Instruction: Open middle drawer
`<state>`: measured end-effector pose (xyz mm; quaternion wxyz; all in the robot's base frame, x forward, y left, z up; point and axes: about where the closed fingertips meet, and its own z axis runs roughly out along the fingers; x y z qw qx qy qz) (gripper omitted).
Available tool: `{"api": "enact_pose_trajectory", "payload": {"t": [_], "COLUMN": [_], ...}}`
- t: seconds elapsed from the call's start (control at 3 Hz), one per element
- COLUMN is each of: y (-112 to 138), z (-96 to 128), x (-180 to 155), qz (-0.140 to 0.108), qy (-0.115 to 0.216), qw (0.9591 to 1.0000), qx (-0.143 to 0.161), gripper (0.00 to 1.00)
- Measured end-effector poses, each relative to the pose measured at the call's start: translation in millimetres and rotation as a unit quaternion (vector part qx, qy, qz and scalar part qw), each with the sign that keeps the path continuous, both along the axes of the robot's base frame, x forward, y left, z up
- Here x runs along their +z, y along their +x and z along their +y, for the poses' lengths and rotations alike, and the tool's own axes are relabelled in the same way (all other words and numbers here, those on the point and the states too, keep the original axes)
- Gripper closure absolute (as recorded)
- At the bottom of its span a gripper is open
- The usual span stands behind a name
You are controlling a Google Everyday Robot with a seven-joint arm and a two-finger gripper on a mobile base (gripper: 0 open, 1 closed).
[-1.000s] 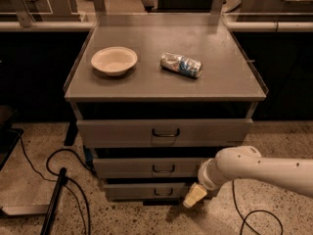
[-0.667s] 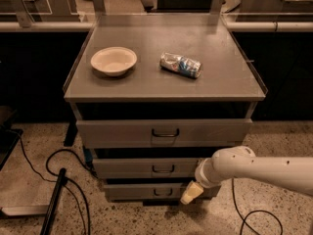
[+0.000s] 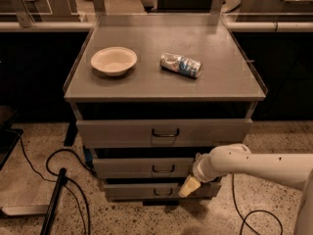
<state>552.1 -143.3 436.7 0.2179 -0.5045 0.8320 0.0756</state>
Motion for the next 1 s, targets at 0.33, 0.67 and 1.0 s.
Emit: {"api": "enact_pose_trajectory", "payload": {"t": [0.33, 0.67, 1.0], "y": [10, 17, 16], "z": [1, 4, 7], "x": [-7, -19, -42], "qz": [-0.004, -0.002, 0.022], "qy": [-0.001, -0.004, -0.018], "qw": [1.0, 0.9999, 0.9992], "qx": [0.004, 0.012, 0.026], "gripper": [0.0, 0.0, 0.0]}}
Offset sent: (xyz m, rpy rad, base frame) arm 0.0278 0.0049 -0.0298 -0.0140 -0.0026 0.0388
